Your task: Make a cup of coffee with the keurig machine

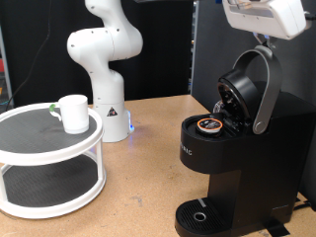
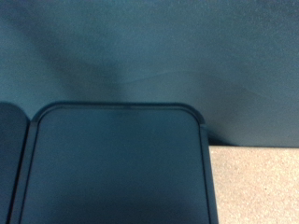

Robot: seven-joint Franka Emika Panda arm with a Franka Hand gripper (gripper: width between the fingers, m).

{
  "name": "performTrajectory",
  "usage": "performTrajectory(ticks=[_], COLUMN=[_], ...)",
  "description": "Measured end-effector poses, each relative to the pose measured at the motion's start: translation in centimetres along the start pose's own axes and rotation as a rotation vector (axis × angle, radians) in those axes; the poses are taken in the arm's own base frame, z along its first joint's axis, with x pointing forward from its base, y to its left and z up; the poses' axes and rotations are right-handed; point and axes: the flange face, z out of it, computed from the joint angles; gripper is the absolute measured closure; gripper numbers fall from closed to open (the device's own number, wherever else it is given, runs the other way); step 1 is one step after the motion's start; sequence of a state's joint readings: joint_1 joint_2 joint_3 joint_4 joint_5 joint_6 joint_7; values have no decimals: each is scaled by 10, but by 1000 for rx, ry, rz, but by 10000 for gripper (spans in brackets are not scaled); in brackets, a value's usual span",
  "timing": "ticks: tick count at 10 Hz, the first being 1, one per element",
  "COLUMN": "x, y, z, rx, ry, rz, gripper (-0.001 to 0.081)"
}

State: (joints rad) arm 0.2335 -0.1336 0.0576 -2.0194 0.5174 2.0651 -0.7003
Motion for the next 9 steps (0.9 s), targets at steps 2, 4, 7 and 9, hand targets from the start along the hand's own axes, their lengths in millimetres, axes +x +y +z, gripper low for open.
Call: performTrajectory(ticks=[2, 4, 7, 9], x=[-8, -20, -41, -56], y=[9, 22, 45, 60], z=[-10, -22, -33, -34], rx=[-8, -32, -79, -114], ry=[-14, -41, -91, -131], rz=[-14, -27, -39, -46], gripper=[802, 802, 802, 802])
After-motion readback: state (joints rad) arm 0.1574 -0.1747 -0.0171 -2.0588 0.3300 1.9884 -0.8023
